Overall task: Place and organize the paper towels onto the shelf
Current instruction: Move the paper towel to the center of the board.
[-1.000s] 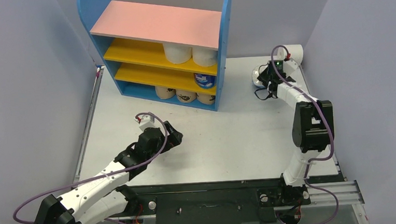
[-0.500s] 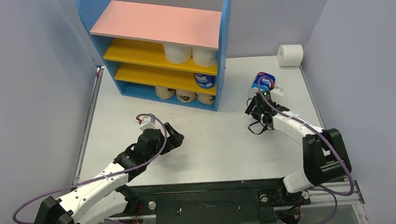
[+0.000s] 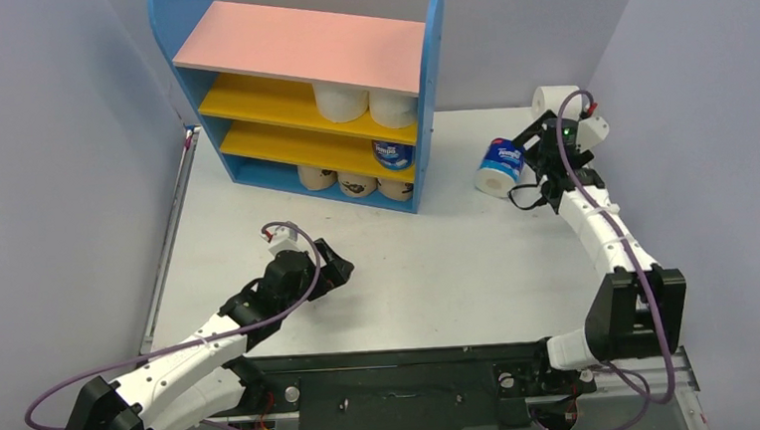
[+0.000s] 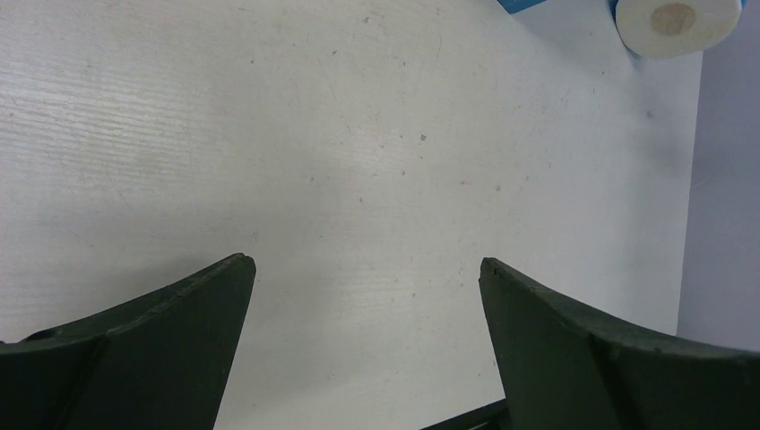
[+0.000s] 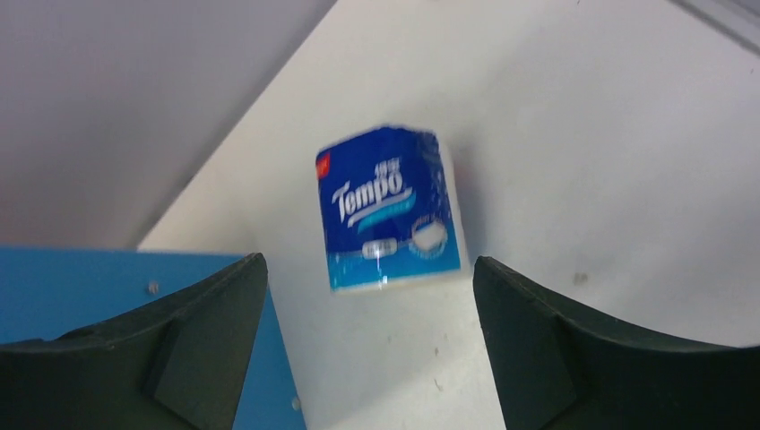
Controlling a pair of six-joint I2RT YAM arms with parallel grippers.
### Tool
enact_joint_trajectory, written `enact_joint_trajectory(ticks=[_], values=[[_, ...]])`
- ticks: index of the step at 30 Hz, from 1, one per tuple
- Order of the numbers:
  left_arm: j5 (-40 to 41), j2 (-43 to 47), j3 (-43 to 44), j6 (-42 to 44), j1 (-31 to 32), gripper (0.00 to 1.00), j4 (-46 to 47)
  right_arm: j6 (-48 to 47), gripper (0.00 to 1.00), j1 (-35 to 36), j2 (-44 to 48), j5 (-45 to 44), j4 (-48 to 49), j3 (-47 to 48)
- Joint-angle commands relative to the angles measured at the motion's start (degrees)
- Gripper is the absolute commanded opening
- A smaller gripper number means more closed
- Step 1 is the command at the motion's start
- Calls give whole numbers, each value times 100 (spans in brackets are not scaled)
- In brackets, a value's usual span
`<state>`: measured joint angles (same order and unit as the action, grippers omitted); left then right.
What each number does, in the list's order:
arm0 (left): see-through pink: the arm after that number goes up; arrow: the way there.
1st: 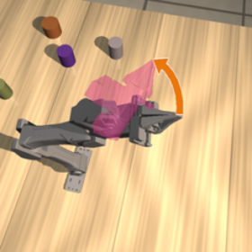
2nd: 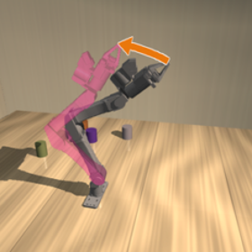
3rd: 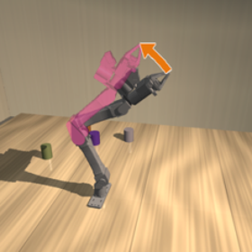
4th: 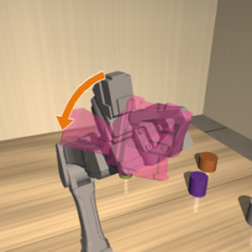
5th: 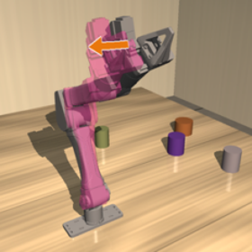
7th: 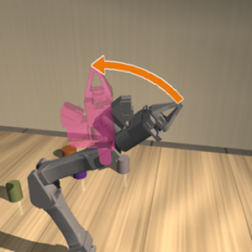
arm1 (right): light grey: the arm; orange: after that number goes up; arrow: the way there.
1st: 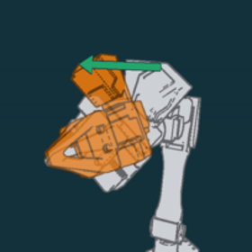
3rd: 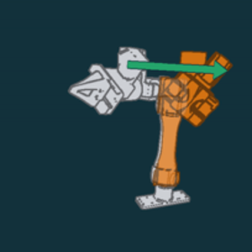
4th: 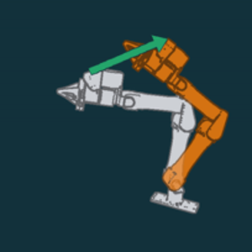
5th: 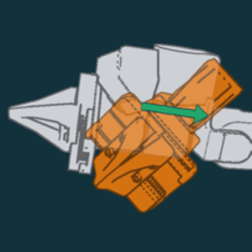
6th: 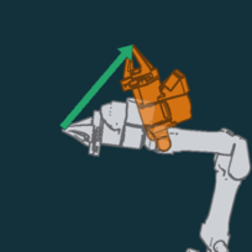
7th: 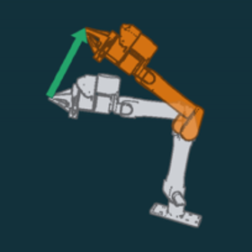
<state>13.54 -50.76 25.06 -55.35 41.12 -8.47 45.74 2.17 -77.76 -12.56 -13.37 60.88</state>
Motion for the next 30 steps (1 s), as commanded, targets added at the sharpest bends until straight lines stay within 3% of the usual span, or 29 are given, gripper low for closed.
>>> enact_joint_trajectory(ticks=[1, 14, 20, 25, 30], values=[[-80, -46, 128, -38, -17, 96, 252, 339, 81, -558, -868, 124, 367, 846], [-160, -71, -30, 196, -16, 97, 739, 334, 75, -1117, -3485, 1022, 801, 3149], [42, -203, -136, 130, -25, 97, 1052, 329, 69, -1111, -4495, 1526, 510, 4163], [36, -496, -45, 86, -28, 97, 1078, 222, 67, -990, -4693, 1718, 549, 4066], [-39, -591, -25, 85, -39, 97, 1072, 87, 66, -849, -4376, 1809, 793, 3350]])
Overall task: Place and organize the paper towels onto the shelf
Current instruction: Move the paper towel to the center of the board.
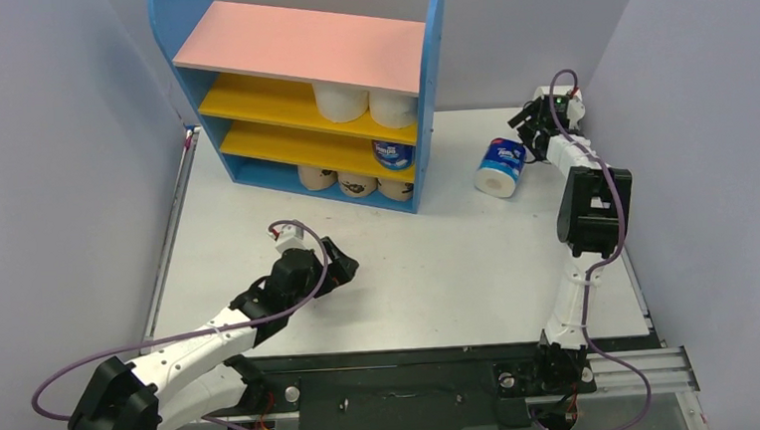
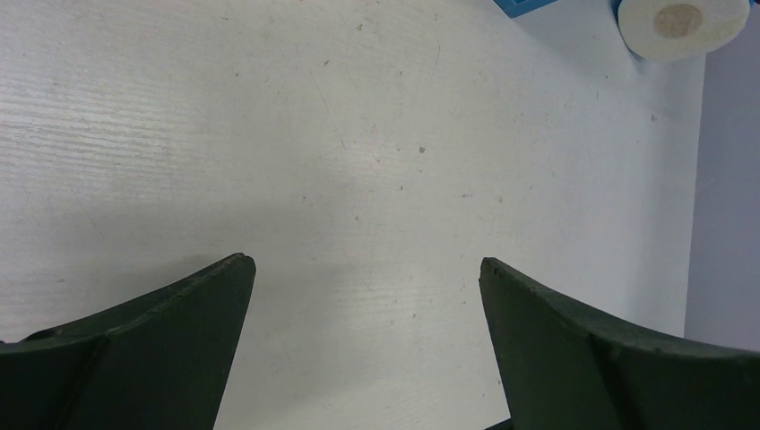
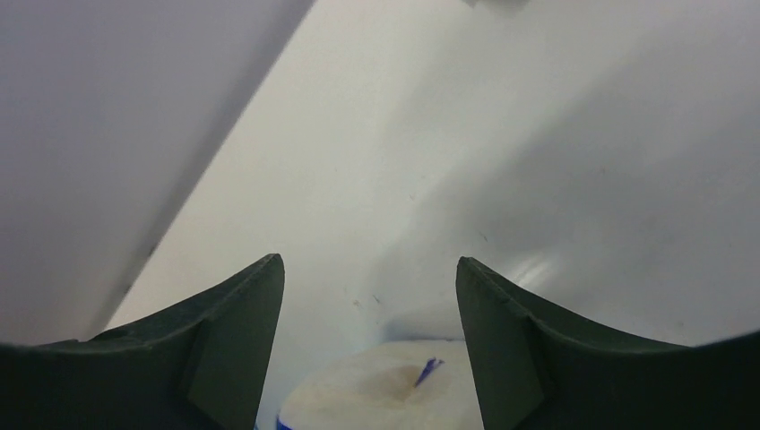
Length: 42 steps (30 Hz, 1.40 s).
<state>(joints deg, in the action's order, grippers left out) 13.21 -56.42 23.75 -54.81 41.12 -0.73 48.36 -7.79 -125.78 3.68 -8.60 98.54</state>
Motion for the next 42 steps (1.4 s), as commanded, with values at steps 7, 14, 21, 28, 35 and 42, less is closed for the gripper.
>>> enact_joint_trajectory(ticks=[7, 14, 21, 28, 35, 42], values=[[-181, 57, 100, 66, -38, 97, 330, -13, 64, 458, 1500, 108, 1104, -2324], [-311, 212, -9, 52, -34, 97, 314, 261, 64, 928, 2816, -214, 1812, -4219], [-313, 404, -36, 39, -31, 97, 262, 607, 65, 1562, 4405, -851, 1793, -5787], [-348, 379, 0, 53, -24, 97, 288, 541, 68, 1928, 5906, -1162, 1404, -6650], [-1195, -72, 176, 389, 7, 97, 804, -43, 77, 1516, 6109, -748, 1447, -6535], [-1919, -874, 740, 653, 138, 93, 786, 105, 65, 1729, 5744, -414, 1910, -6869]])
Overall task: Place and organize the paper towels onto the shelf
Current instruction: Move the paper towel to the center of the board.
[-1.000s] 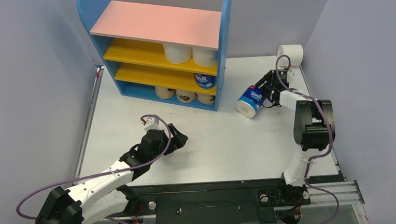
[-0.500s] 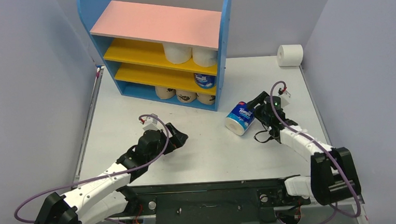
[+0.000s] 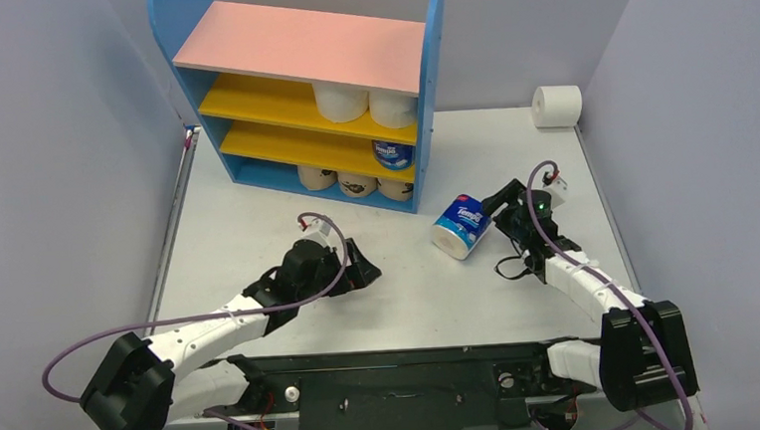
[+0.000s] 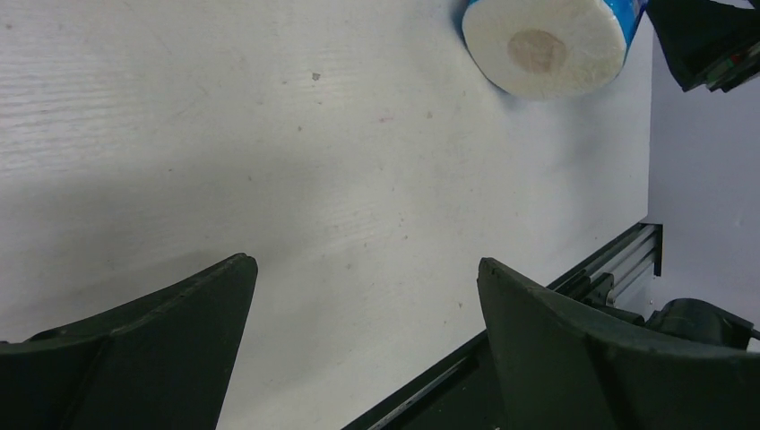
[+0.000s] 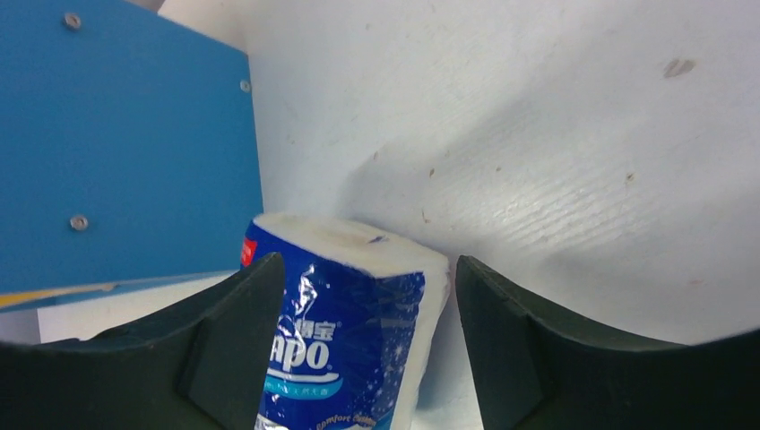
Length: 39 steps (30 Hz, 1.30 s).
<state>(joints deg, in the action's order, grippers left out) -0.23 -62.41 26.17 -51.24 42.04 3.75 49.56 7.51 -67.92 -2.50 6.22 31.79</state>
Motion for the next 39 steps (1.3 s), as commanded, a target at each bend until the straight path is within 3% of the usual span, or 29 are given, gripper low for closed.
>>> enact_joint_trajectory(ticks=[1, 9, 18, 21, 24, 29, 39], values=[[-724, -411, 526, 360, 48, 91, 408, 34, 64, 306, -16, 173, 458, -299], [-1398, -1405, 1040, 659, 236, 81, 693, 438, 63, 1174, 677, -452, 409, -890], [-1379, -2295, 1403, 317, 329, 78, 1049, 672, 63, 1871, 1573, -986, -132, -1153], [-1302, -2439, 1534, 182, 345, 78, 1063, 555, 65, 1803, 1915, -1238, -264, -1193], [-1152, -2419, 1513, 67, 348, 77, 1066, 322, 68, 1082, 2098, -936, -76, -1129], [-957, -2304, 1377, 29, 352, 77, 1019, 132, 74, 244, 1359, -113, 639, -783], [-904, -2183, 1225, 7, 349, 77, 954, -51, 75, 194, -697, 774, 2130, -146]])
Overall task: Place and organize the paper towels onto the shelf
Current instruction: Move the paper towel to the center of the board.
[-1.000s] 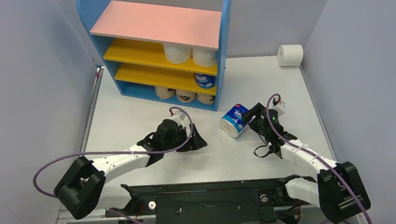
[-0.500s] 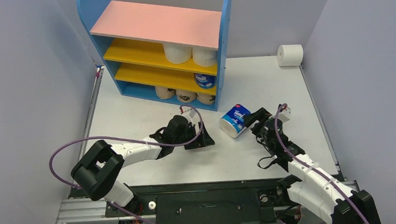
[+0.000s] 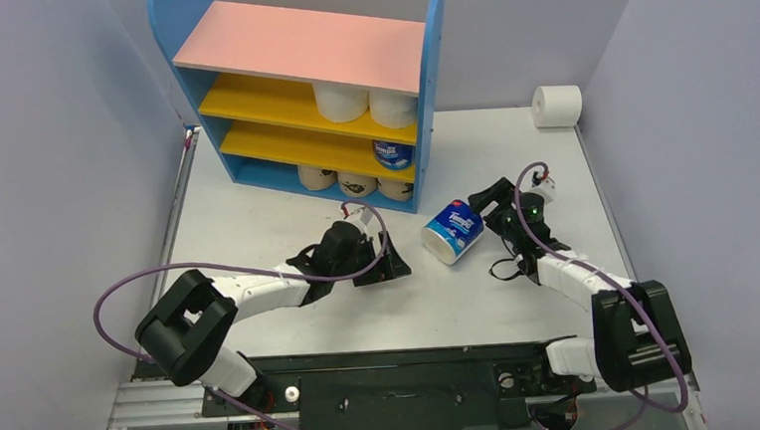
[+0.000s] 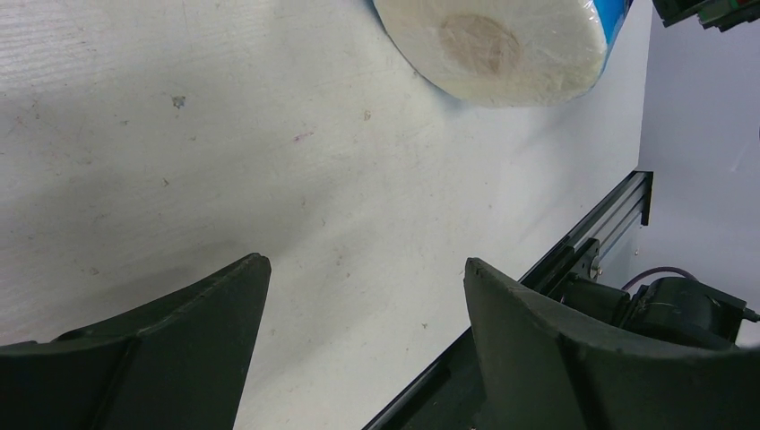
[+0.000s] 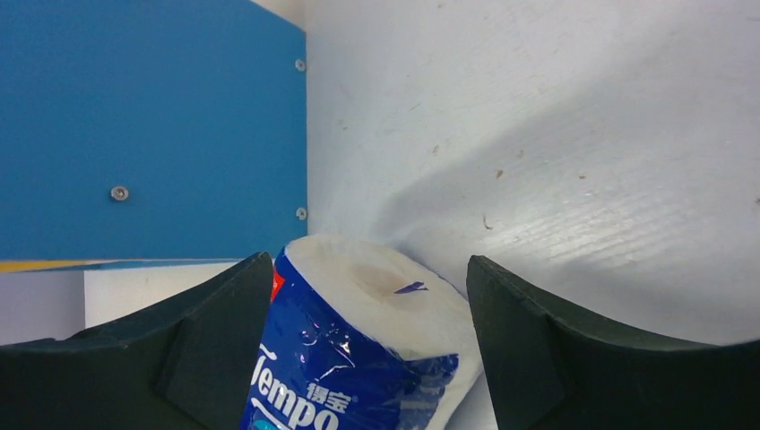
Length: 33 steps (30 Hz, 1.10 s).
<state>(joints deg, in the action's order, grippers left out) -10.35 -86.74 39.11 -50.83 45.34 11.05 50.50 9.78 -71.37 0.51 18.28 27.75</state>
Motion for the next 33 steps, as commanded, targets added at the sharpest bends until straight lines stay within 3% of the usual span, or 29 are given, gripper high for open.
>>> enact_joint_trajectory(ticks=[1, 8, 21, 26, 33], values=[[115, 269, -103, -33, 19, 77, 223, -145, 75, -10, -373, 570, 945, 251], [245, 356, -146, 15, 14, 77, 213, -321, 74, 549, 32, 724, 631, -65], [722, 578, -191, 91, -12, 78, -114, 269, 73, 2213, 1644, -400, 8, -952], [1053, 1001, -320, 128, -69, 78, -346, 150, 74, 2043, 2222, -715, -395, -1060], [1299, 1704, -671, 113, -224, 79, -496, 64, 75, 1211, 1888, 533, 161, -1132]])
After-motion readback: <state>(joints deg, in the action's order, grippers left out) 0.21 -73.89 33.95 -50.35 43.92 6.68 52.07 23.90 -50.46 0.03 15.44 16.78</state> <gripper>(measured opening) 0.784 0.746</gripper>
